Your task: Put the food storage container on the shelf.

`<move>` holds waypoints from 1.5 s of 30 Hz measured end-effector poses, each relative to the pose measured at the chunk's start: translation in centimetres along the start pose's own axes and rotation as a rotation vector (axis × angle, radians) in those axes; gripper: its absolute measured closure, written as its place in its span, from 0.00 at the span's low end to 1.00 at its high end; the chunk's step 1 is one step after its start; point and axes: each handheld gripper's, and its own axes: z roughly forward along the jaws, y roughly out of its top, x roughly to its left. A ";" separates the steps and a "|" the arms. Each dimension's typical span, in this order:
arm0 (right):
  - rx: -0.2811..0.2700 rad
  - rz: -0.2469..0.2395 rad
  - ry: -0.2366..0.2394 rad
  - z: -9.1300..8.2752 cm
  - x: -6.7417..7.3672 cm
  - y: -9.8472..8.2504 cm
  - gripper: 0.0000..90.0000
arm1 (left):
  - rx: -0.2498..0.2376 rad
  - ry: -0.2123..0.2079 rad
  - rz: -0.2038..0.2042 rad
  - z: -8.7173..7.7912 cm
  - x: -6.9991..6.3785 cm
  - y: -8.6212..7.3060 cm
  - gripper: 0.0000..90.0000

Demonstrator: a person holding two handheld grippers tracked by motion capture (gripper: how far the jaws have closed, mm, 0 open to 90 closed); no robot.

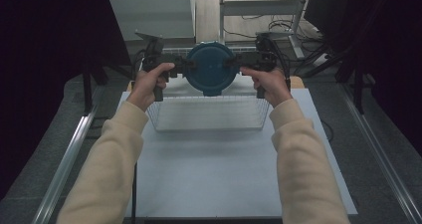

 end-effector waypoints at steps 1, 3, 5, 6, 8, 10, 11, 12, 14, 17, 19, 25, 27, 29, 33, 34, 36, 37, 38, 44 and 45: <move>-0.001 0.014 -0.001 0.1 -0.2 0.1 0.43 | 0.003 -0.003 -0.009 0.1 0.2 0.1 0.45; 0.002 0.053 -0.006 0.3 -0.4 0.3 0.43 | -0.001 -0.006 -0.040 0.4 0.6 0.4 0.45; 0.002 0.090 -0.009 0.6 -0.7 0.5 0.42 | -0.001 -0.003 -0.065 0.6 0.9 0.7 0.45; 0.003 0.105 -0.011 0.8 -0.9 0.6 0.42 | -0.001 -0.003 -0.078 0.8 1.0 0.8 0.44; 0.006 0.143 -0.014 1.1 -1.3 0.8 0.42 | 0.002 0.000 -0.096 1.1 1.3 1.0 0.44; 0.002 0.178 -0.014 1.4 -1.7 0.9 0.42 | 0.003 -0.001 -0.107 1.3 1.6 1.2 0.44; 0.002 0.190 -0.014 1.5 -1.8 0.9 0.42 | 0.001 -0.003 -0.114 1.4 1.7 1.2 0.43; -0.001 0.200 -0.013 1.6 -2.0 0.9 0.42 | 0.001 -0.006 -0.118 1.5 1.9 1.2 0.43; -0.008 0.222 -0.014 1.8 -2.3 0.9 0.41 | -0.002 -0.011 -0.126 1.6 2.1 1.2 0.43; -0.019 0.233 -0.017 1.9 -2.4 0.9 0.41 | -0.007 -0.017 -0.124 1.7 2.2 1.1 0.43; -0.021 0.237 -0.019 1.9 -2.3 0.8 0.40 | -0.010 -0.014 -0.117 1.7 2.2 1.1 0.42; -0.028 0.197 -0.020 2.0 -1.4 0.4 0.21 | -0.046 0.016 -0.059 1.8 1.2 0.7 0.29; -0.034 0.160 -0.044 1.9 -1.0 0.2 0.17 | -0.063 0.035 -0.035 1.4 0.8 0.6 0.25; -0.063 0.114 -0.069 1.5 -0.7 0.1 0.15 | -0.084 0.044 -0.017 1.0 0.5 0.4 0.22; -0.088 0.071 -0.091 0.6 0.0 0.0 0.11 | -0.105 0.062 0.022 0.3 0.1 0.0 0.21; -0.088 0.063 -0.092 0.4 0.1 -0.1 0.10 | -0.104 0.073 0.031 0.2 0.0 -0.1 0.20; -0.098 0.036 -0.112 -0.1 0.2 -0.3 0.10 | -0.111 0.106 0.057 -0.1 -0.2 -0.4 0.19; -0.105 0.019 -0.114 -0.4 0.3 -0.4 0.10 | -0.115 0.114 0.064 -0.3 -0.2 -0.6 0.19; -0.108 0.003 -0.112 -0.7 0.3 -0.6 0.10 | -0.120 0.116 0.064 -0.5 -0.2 -0.8 0.19; -0.101 -0.087 -0.076 -2.5 0.5 -1.8 0.12 | -0.124 0.101 0.095 -1.9 -0.5 -2.1 0.18; -0.096 -0.097 -0.063 -2.9 0.5 -2.0 0.13 | -0.124 0.096 0.106 -2.2 -0.7 -2.4 0.18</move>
